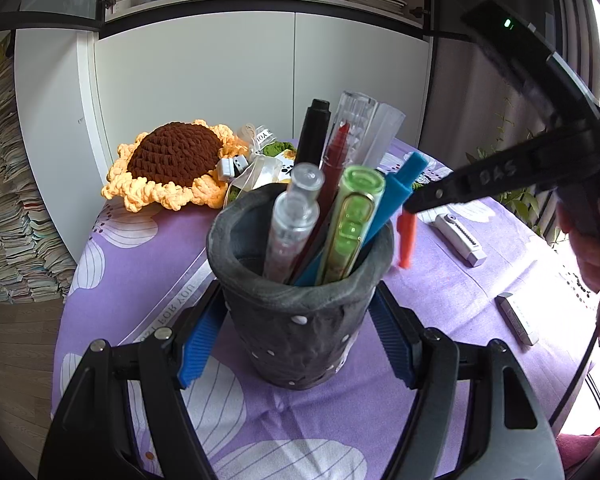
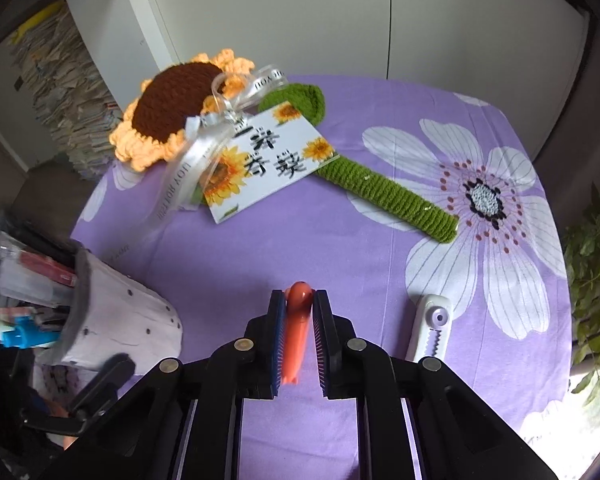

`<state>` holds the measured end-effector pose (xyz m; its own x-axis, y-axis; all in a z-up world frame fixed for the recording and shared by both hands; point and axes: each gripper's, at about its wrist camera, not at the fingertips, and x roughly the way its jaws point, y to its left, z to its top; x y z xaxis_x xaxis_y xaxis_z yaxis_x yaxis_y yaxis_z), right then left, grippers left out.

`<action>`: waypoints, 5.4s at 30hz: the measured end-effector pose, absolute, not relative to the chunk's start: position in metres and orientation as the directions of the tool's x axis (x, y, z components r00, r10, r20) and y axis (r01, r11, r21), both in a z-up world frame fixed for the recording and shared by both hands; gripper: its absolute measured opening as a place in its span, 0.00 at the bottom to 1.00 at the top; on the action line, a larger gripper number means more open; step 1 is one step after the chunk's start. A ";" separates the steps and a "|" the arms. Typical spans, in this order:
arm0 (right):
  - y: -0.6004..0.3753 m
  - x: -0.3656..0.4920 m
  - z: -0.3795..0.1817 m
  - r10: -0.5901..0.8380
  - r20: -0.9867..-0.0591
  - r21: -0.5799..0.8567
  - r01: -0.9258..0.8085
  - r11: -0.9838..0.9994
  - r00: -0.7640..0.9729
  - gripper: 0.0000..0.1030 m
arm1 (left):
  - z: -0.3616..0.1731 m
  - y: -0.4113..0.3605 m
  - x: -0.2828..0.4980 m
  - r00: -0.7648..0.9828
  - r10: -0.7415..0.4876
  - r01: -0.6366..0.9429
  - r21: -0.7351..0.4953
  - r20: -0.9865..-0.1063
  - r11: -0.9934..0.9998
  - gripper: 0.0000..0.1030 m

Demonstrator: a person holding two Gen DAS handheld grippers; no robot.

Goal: Organize stationery
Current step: 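Move the right gripper to the orange utility knife and grasp it, then lift the orange utility knife and drop it into the grey cup, then move the right gripper to the white eraser and grasp it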

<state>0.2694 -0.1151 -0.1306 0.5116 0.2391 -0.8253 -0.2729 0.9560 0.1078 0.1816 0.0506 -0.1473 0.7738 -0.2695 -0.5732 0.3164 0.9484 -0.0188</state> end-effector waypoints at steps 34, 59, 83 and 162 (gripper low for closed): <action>-0.093 0.305 -0.163 0.305 -0.847 0.212 -0.250 0.945 0.436 0.35 | -0.147 0.049 0.181 0.774 -0.269 0.316 -0.017 -0.573 0.948 0.70; -0.111 0.230 -0.073 0.311 -0.695 0.091 -0.350 0.932 0.648 0.14 | -0.147 0.049 0.181 0.777 -0.268 0.317 -0.014 -0.570 0.948 0.70; -0.073 0.236 -0.049 0.640 -0.762 0.523 -0.487 0.699 0.099 0.14 | -0.146 0.050 0.181 0.772 -0.270 0.317 -0.020 -0.576 0.948 0.70; -0.174 0.209 -0.174 0.123 -0.961 0.083 -0.165 0.983 0.249 0.22 | -0.147 0.048 0.180 0.772 -0.270 0.318 -0.019 -0.576 0.948 0.70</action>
<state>0.2088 -0.1740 -0.1737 0.2487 0.1230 -0.9607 -0.1653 0.9827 0.0830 0.1804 0.0475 -0.1470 0.7718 -0.2703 -0.5755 0.3179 0.9479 -0.0188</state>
